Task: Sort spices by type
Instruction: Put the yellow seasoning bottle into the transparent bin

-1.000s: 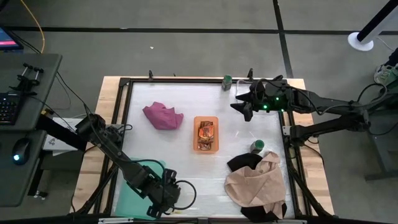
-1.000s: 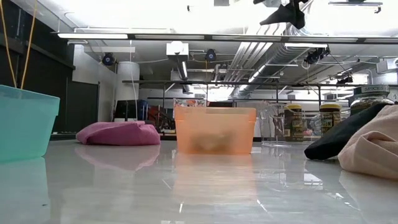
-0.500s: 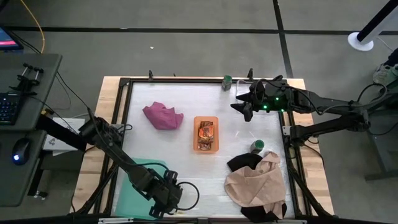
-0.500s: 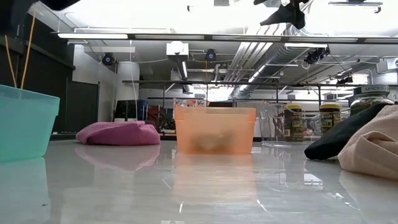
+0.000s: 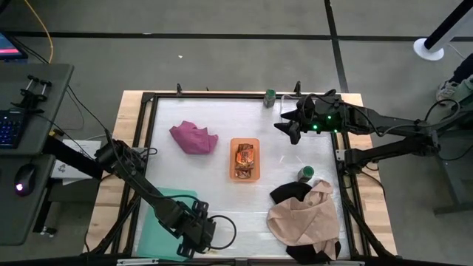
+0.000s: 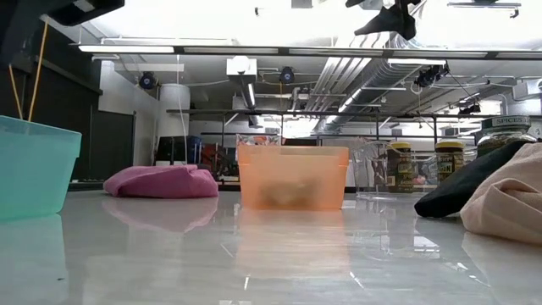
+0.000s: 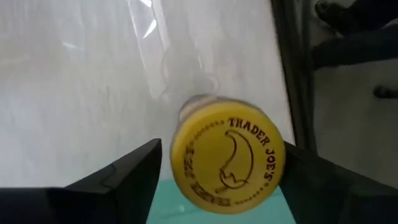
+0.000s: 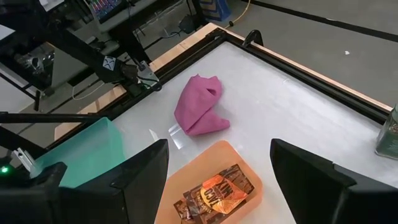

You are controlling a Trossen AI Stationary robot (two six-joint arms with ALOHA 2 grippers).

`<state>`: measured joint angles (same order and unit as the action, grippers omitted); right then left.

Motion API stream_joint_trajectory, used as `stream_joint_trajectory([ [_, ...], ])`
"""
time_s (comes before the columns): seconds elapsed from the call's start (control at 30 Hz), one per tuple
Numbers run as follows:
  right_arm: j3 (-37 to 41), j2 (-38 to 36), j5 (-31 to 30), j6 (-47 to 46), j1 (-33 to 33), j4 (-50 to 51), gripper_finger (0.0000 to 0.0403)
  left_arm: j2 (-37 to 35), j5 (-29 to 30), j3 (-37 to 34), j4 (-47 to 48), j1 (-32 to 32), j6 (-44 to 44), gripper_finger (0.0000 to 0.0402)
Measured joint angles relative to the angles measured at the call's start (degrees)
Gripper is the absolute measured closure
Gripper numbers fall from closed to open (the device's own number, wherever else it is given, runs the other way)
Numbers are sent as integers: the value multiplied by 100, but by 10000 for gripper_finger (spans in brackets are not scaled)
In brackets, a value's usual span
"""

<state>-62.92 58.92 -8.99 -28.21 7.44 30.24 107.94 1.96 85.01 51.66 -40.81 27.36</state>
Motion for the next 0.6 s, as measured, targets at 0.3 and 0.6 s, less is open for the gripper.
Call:
stream_joint_trajectory([
  [0.3, 0, -67, -11, 110, 0, -33, 128, -112, 39, 171, 61, 295, -283, 269],
  [0.6, 2, -385, -625, 7, 4, -198, 128, -1373, 951, 256, 160, 1293, -1168, 380],
])
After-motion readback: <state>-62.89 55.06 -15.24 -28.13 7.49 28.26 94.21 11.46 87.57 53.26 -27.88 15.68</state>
